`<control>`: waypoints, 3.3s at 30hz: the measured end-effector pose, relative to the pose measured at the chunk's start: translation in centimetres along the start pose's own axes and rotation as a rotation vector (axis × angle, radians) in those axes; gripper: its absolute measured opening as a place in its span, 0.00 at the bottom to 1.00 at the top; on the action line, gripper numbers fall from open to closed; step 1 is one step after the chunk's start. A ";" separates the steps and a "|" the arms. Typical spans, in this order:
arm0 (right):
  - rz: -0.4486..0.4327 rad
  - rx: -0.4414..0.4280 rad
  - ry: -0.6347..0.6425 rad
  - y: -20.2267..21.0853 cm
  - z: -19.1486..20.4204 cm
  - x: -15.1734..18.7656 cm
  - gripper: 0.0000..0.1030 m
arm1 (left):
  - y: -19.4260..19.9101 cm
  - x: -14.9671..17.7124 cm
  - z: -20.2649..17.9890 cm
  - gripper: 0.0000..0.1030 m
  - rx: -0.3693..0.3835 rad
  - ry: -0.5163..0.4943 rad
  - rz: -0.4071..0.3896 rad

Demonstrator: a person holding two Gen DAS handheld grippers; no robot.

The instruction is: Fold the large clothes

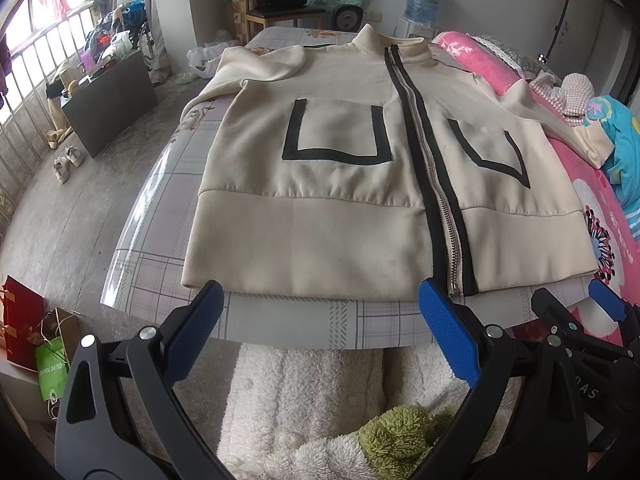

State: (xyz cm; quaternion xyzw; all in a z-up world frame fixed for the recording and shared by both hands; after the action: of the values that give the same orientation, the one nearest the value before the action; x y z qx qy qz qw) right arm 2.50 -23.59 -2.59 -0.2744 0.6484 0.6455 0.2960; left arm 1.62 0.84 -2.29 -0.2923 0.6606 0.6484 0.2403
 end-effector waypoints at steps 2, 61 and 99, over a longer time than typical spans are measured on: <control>-0.003 0.002 0.004 0.0 0.1 0.0 0.95 | -0.1 0.1 0.1 0.91 -0.002 0.000 0.001; 0.001 -0.031 -0.009 -5.9 -8.4 -5.3 0.95 | -10.1 -2.6 9.8 0.92 0.044 0.056 0.009; 0.020 0.033 -0.040 -0.4 -13.3 -4.0 0.49 | -2.3 0.2 12.7 0.25 0.065 0.163 -0.037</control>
State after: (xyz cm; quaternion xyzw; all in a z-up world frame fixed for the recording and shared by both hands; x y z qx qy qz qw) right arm 5.08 -37.00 -0.01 -0.2501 0.6556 0.6430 0.3068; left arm 2.31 13.47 -4.63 -0.3482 0.6933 0.5960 0.2068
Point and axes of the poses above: each gripper's, at about its wrist camera, not at the fingertips, and y roughly against the way its jaws point, z to its left, x to its underside, the point moved 3 cm from there along -y, roughly the way its jaws point, and after that the axes turned 11 degrees about -z, right-handed, at the moved point
